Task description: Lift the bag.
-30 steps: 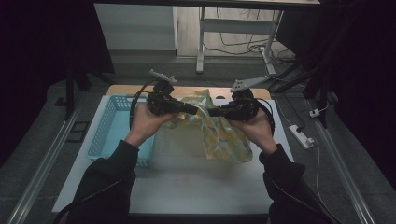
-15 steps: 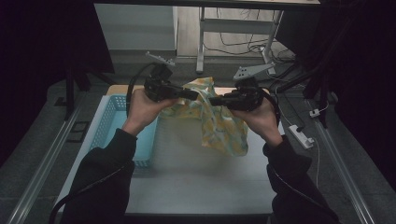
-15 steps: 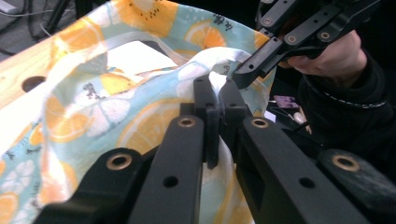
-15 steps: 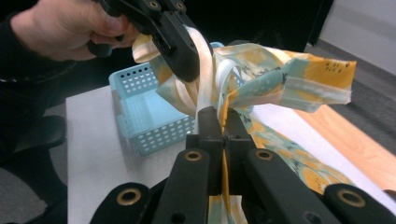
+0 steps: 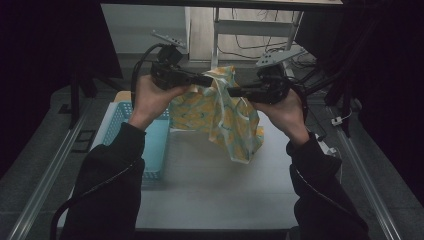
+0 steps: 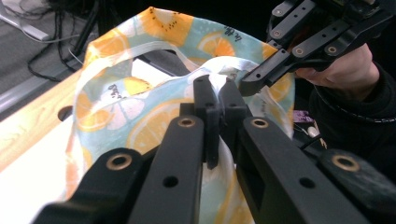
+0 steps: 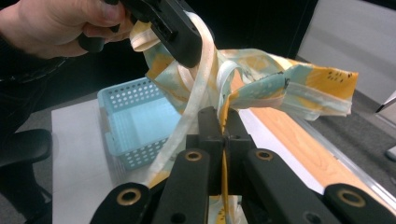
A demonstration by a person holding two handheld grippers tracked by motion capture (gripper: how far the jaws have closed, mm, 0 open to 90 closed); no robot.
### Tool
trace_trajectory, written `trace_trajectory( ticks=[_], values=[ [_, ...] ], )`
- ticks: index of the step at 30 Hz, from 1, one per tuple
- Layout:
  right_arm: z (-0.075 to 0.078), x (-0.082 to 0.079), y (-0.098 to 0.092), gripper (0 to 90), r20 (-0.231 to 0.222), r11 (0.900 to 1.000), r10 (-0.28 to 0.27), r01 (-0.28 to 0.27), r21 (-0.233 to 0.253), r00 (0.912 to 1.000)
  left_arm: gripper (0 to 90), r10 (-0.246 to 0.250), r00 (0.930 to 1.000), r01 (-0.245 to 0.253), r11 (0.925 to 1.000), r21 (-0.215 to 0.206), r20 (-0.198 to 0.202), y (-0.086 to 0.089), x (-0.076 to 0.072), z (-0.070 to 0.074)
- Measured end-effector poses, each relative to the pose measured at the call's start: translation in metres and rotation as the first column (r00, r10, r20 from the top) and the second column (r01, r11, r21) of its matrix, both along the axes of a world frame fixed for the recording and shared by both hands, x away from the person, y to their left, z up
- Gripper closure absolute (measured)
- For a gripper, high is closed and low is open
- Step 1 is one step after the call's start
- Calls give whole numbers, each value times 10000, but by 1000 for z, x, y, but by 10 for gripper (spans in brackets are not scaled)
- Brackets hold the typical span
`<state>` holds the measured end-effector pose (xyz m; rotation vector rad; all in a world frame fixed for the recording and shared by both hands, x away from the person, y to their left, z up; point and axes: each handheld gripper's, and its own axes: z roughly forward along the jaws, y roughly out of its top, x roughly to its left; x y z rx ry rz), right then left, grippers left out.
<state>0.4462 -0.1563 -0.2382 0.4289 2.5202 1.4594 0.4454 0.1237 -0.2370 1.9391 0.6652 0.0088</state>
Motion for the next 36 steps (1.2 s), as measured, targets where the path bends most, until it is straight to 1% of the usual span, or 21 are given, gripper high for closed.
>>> trace_trajectory(
  ticks=[3,6,8,10,14,17,19,22,25,29,31,32,34,36],
  values=[
    [6,-1,-1,899,105,10000,-27,27,19,9999,888,130,9998,-130,9999,65,123,1,-1,7],
    [10,-2,-3,899,203,9999,-83,81,98,9998,889,190,9996,-189,9998,-54,227,4,-2,12],
    [11,-2,-3,899,230,9998,-84,80,158,9997,888,161,9997,-158,9998,-158,202,5,-1,12],
    [8,-2,-3,899,181,9999,-71,68,156,9998,888,208,9996,-206,9997,-155,186,4,0,7],
    [-4,1,-3,899,47,9998,-177,177,32,9998,887,372,9992,-370,9992,-162,113,5,5,-3],
    [-15,6,-2,898,-44,9994,-317,317,-120,9995,886,470,9989,-470,9989,-38,58,4,9,-13],
    [-22,9,-1,897,-100,9993,-344,343,-128,9994,885,505,9987,-505,9987,-69,6,4,12,-22],
    [-33,14,0,895,-152,9992,-337,334,-215,9993,884,601,9982,-600,9981,115,-33,3,16,-35],
    [-44,18,2,894,-172,9987,-338,332,-384,9993,882,685,9976,-686,9970,362,28,0,19,-47],
    [-60,23,4,893,-299,9979,-395,379,-516,9988,881,667,9977,-673,9936,903,104,-8,23,-62],
    [-68,25,4,891,-428,9976,-437,414,-553,9981,880,672,9977,-680,9908,1169,108,-12,25,-69],
    [-71,27,4,891,-484,9972,-489,460,-588,9976,879,680,9976,-693,9879,1387,143,-13,27,-72],
    [-78,30,5,890,-618,9962,-632,592,-645,9961,878,712,9974,-719,9845,1602,100,-16,29,-79],
    [-85,32,4,889,-736,9956,-722,674,-657,9947,877,741,9972,-740,9848,1569,52,-17,31,-85]
  ],
)
